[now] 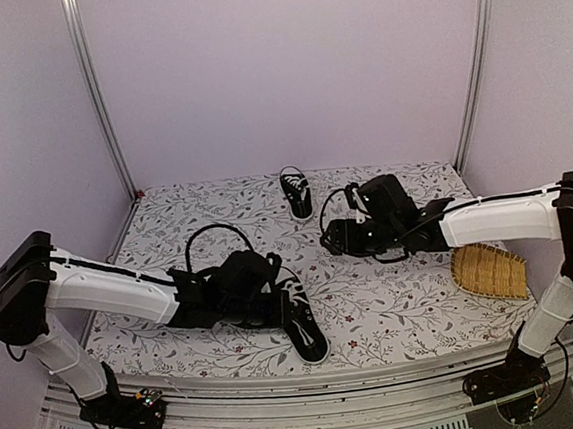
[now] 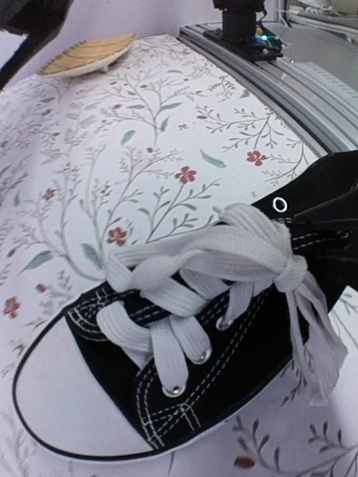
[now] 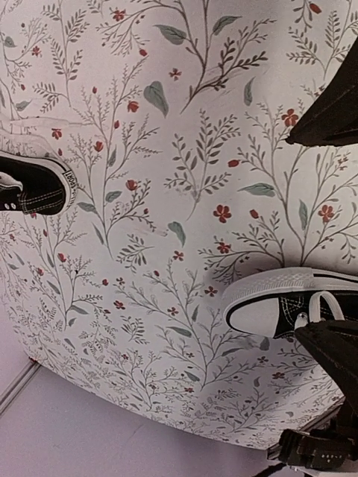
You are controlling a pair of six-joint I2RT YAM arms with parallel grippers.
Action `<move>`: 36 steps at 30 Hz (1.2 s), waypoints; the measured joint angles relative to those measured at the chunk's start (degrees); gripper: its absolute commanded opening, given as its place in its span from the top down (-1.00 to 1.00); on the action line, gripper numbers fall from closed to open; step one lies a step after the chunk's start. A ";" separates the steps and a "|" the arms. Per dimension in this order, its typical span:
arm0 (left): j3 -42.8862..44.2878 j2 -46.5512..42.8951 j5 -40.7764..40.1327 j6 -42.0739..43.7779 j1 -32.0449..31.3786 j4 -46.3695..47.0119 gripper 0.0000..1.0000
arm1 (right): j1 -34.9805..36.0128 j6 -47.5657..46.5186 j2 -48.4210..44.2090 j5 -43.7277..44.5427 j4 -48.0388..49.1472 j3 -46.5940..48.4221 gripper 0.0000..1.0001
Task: Tie the shoes
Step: Move the shoe to the center of the board.
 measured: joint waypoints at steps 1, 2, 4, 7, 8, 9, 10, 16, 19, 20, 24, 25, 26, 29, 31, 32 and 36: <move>-0.15 -1.05 -0.37 0.74 1.09 -0.70 1.00 | -0.20 -0.15 2.54 0.24 -0.83 3.41 -0.60; -0.42 -2.38 -0.70 1.68 2.62 -1.62 1.00 | -0.33 -0.26 5.46 0.66 -1.64 7.45 -0.58; -1.05 -4.87 -1.57 3.50 5.64 -3.43 1.00 | -0.57 -0.70 10.84 1.46 -3.48 14.88 -0.54; -1.88 -8.90 -1.75 7.74 11.61 -6.93 1.00 | -0.90 -1.53 19.54 2.08 -6.82 27.06 -0.50; -1.88 -10.12 -1.25 9.68 14.14 -8.11 1.00 | -1.11 -1.84 22.64 2.54 -8.00 31.39 -0.50; -1.90 -10.78 -1.01 11.30 16.15 -8.63 1.00 | -1.36 -2.29 25.62 3.04 -9.44 35.52 -0.49; -1.90 -11.45 -0.46 13.18 18.75 -9.03 1.00 | -1.68 -2.64 28.52 3.58 -10.97 39.45 -0.47; -1.90 -11.15 4.09 23.56 32.39 -9.55 0.62 | -3.89 -5.25 44.02 7.28 -20.17 61.07 -0.42; -1.88 -9.70 6.60 26.99 35.98 -9.40 -0.07 | -5.46 -6.25 49.24 7.76 -22.97 66.99 -0.34; -1.88 -9.33 7.58 27.32 36.79 -9.01 -0.17 | -6.10 -6.49 50.99 7.54 -24.04 69.07 -0.32; -1.92 -9.14 10.40 27.91 37.90 -6.82 -0.36 | -8.90 -7.41 57.11 4.02 -27.30 76.26 -0.31; -1.99 -9.14 10.75 27.91 37.92 -6.23 -0.37 | -9.55 -7.54 58.25 2.67 -27.82 77.59 -0.31; -2.08 -9.14 11.15 27.91 37.92 -5.73 -0.38 | -10.05 -7.61 59.08 1.62 -28.20 78.60 -0.32; -2.62 -9.14 12.26 27.47 37.94 -4.15 -0.40 | -11.45 -8.33 60.78 -2.47 -29.40 81.02 -0.36; -3.08 -9.03 13.03 27.15 37.94 -3.17 -0.41 | -11.98 -9.14 61.68 -4.74 -29.90 83.03 -0.24; -3.19 -8.85 13.31 26.84 37.94 -2.95 -0.41 | -12.11 -9.46 62.03 -5.62 -29.86 83.87 -0.12; -3.89 -8.48 13.94 25.94 37.94 -1.88 -0.41 | -12.72 -9.94 63.76 -10.47 -28.96 86.71 0.44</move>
